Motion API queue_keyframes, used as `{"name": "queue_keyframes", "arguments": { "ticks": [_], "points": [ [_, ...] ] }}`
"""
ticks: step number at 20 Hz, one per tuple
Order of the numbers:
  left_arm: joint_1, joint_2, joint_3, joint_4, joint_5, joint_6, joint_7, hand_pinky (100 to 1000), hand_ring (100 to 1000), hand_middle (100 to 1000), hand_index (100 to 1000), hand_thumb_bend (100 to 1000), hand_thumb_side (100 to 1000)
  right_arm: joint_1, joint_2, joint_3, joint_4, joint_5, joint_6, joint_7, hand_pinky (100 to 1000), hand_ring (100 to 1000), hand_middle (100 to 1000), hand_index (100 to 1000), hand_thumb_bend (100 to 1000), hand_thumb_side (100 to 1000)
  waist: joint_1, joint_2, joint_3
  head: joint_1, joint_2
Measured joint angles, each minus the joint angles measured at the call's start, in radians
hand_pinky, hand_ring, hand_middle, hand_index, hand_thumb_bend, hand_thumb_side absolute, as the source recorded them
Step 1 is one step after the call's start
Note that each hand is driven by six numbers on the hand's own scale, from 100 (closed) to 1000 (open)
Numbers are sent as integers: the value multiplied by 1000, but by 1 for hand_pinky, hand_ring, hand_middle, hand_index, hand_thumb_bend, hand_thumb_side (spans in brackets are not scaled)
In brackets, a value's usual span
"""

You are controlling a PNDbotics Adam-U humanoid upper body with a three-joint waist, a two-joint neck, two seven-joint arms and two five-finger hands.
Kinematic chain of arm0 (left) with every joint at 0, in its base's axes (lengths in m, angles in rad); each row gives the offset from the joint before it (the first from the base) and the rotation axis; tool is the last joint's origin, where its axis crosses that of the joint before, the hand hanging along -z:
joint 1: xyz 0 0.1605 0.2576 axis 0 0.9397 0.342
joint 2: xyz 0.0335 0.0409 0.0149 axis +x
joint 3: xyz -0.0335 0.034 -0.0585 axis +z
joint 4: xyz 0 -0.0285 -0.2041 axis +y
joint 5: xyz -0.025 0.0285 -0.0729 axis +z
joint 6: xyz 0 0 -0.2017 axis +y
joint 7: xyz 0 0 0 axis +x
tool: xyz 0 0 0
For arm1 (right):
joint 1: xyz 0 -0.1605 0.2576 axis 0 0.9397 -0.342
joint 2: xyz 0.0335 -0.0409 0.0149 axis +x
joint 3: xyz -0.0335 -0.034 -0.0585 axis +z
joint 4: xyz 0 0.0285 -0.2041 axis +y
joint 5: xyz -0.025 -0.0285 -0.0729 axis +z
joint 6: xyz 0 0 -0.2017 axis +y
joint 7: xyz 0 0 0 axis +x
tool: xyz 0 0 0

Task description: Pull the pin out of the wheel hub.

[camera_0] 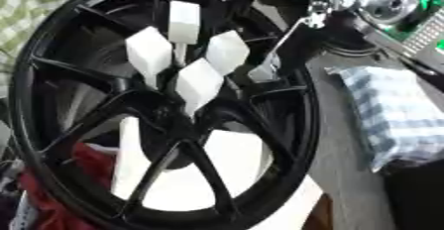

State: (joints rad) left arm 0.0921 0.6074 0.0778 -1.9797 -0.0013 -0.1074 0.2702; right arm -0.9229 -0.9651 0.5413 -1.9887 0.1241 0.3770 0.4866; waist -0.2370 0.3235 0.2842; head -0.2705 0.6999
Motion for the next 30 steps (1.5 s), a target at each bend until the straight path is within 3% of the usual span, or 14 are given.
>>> {"name": "queue_keyframes", "arguments": {
  "ticks": [7, 30],
  "points": [
    [-4, 0, 0, 0, -4, 0, -4, 841, 864, 760, 801, 207, 955, 9, -5, 0, 0, 12, 9, 8, 776, 791, 715, 759, 433, 100, 0, 6, 4, -5, -5],
    [-5, -2, -6, 0, -8, -2, -10, 843, 866, 761, 801, 194, 966, -2, 12, 11, 110, 42, -53, 16, 774, 789, 709, 754, 411, 100, 0, 16, 6, -19, -9]
  ]
}}
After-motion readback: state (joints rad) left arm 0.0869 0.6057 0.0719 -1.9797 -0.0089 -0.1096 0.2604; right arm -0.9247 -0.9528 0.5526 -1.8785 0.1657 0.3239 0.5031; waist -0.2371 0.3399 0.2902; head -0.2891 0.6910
